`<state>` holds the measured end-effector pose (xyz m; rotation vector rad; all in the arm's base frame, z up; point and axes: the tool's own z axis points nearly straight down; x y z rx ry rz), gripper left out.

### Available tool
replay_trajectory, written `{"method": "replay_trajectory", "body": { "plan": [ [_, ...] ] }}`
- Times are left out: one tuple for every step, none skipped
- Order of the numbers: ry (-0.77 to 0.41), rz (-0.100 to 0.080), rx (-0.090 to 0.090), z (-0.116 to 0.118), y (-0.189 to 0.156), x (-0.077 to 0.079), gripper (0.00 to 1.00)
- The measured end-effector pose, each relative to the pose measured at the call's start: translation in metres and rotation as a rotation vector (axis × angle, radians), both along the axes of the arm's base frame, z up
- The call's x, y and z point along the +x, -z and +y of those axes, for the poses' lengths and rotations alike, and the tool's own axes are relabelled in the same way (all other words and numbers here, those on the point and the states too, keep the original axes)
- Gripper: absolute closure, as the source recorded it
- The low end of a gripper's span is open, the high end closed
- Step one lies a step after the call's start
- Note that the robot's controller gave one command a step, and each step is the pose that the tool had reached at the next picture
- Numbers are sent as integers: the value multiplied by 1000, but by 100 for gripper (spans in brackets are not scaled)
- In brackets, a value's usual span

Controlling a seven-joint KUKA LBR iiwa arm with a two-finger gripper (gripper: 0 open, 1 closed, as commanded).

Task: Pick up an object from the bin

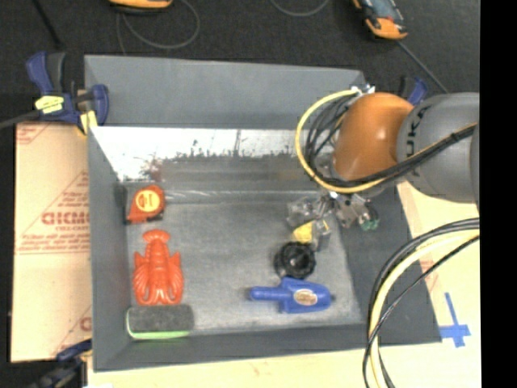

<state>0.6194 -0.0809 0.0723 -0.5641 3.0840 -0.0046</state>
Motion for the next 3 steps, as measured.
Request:
{"method": "replay_trajectory", "body": {
  "plan": [
    [0, 0, 0, 0, 0, 0, 100],
    [-14, 9, 1, 5, -50, -4, 100],
    [-93, 3, 1, -22, -149, -29, 100]
  ]
}}
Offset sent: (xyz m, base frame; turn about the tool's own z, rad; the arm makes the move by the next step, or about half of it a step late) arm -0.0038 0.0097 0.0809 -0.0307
